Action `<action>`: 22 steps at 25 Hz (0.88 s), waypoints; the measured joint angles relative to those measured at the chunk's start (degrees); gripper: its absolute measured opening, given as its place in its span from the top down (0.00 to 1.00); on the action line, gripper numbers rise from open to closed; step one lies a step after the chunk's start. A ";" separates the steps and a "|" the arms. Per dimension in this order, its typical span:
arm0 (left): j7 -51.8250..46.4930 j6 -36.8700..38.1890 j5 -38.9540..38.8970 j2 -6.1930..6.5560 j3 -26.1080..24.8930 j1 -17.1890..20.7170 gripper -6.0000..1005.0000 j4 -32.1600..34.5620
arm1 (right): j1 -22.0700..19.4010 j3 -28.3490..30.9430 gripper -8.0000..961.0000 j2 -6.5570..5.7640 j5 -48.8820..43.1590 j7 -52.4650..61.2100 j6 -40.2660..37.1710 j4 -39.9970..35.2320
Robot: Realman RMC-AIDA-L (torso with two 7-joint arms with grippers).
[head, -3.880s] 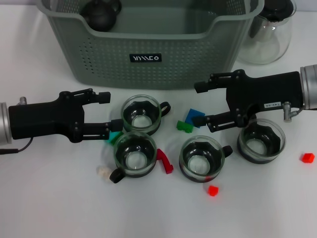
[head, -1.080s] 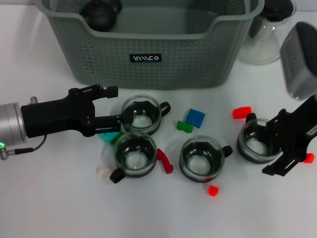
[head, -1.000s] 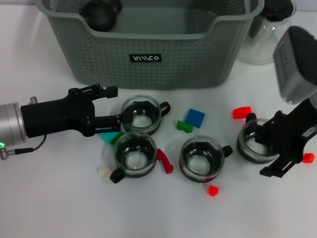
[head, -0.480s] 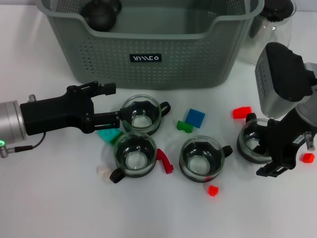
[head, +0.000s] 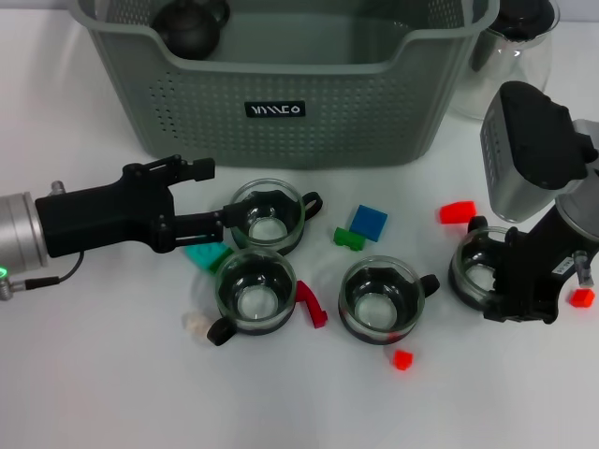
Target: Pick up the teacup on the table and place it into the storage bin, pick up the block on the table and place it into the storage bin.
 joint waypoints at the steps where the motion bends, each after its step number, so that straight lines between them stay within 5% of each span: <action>1: 0.12 -0.02 0.00 0.00 0.00 0.06 0.14 0.00 | -0.03 0.05 0.69 0.00 0.01 0.11 -0.11 -0.06; 5: 0.26 -0.04 0.00 0.00 0.00 0.23 0.14 -0.01 | -0.29 0.83 0.86 0.00 0.02 0.44 -0.58 -0.24; 13: 0.26 0.50 0.00 0.00 -0.08 0.25 0.14 0.00 | 0.04 10.04 0.92 -0.56 -0.10 -0.63 -9.09 -5.70; 22: 0.33 0.56 0.01 -0.11 -0.09 0.27 0.14 0.00 | 2.24 20.95 0.93 -3.33 3.64 -2.54 -17.01 -7.91</action>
